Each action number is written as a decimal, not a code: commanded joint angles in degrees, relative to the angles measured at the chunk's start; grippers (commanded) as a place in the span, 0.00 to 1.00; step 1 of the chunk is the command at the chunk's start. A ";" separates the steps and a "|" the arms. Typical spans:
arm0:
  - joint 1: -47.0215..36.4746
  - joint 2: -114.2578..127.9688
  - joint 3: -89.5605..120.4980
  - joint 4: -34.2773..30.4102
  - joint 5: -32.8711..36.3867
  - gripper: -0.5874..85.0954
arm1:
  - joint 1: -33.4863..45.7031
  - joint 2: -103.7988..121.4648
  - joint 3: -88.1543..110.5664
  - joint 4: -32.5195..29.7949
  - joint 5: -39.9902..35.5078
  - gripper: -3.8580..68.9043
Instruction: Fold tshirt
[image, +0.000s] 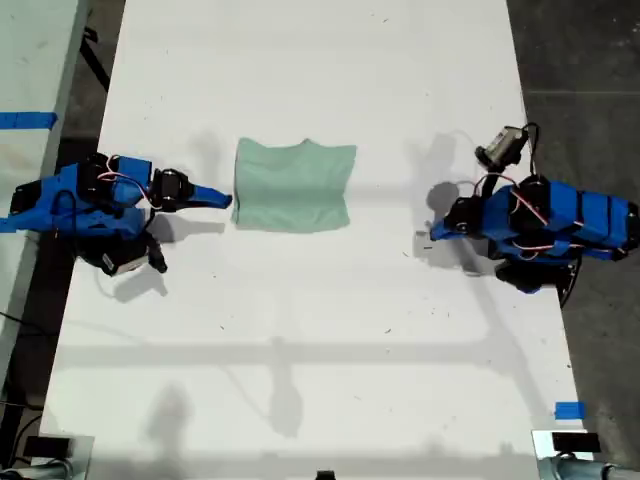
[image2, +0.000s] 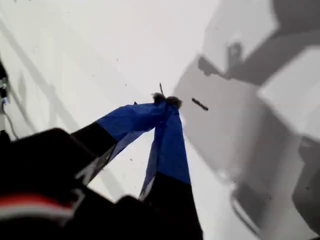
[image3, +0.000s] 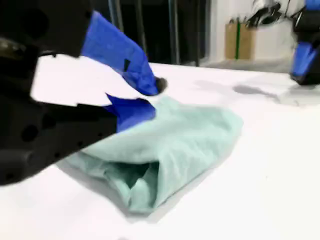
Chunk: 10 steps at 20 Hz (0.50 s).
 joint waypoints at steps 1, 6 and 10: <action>0.97 5.36 1.32 5.45 -3.08 0.04 | -3.08 11.34 4.31 4.13 8.00 0.04; 7.47 5.89 1.23 11.60 -8.09 0.09 | 2.64 12.74 4.13 4.48 -39.55 0.06; 26.63 5.89 1.23 11.60 -8.26 0.14 | 2.99 12.83 3.69 5.45 -40.43 0.05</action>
